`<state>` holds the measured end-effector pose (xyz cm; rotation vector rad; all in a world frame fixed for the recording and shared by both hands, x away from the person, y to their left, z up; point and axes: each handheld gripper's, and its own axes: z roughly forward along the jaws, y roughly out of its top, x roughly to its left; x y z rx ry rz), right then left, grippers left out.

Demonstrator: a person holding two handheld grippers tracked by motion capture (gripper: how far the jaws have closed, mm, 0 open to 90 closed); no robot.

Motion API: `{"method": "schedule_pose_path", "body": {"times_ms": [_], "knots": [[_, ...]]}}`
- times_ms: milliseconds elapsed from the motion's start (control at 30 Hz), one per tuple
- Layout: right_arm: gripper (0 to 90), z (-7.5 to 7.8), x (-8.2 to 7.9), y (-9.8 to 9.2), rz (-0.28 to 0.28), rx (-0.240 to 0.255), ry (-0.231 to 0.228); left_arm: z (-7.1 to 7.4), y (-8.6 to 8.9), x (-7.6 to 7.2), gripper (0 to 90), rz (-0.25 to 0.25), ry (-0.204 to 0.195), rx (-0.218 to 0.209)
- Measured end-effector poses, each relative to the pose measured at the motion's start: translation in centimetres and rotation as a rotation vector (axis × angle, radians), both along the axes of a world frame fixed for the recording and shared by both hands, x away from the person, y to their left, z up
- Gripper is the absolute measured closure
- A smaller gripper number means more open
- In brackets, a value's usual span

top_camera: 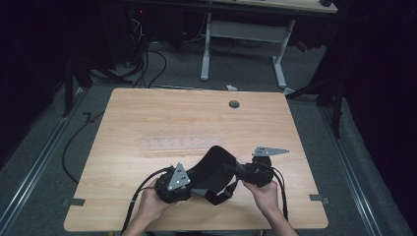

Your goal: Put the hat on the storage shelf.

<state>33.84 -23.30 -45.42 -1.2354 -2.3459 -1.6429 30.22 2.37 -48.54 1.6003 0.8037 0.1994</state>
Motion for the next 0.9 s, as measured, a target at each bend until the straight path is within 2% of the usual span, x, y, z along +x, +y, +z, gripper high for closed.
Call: {"method": "schedule_pose_path", "body": {"times_ms": [100,233,333,433,533,767,900], "knots": [[80.9,-0.1,0.1,0.0,-0.004,-0.004,-0.003,0.0,0.0,-0.1,64.0,-0.013,-0.004,0.012],[78.4,-0.3,0.2,0.0,-0.004,-0.001,0.009,0.5,0.4,-0.2,72.2,-0.043,0.009,-0.001],[75.9,-0.3,0.3,0.0,-0.004,0.008,0.006,1.0,0.7,-0.5,78.1,-0.078,0.001,-0.011],[71.3,-0.2,0.4,0.0,-0.016,0.013,0.001,1.4,0.8,-0.9,84.6,-0.111,0.01,-0.034],[66.6,-0.3,0.5,-0.2,-0.033,0.011,-0.001,1.5,0.8,-1.0,86.6,-0.129,0.025,-0.03],[56.9,-0.3,0.4,-1.7,-0.074,0.038,-0.021,1.4,1.0,-0.6,86.7,-0.115,0.063,-0.037],[53.5,-0.7,0.2,-3.1,-0.118,0.01,-0.033,1.6,1.7,-0.2,86.8,-0.088,0.084,-0.068]]}}
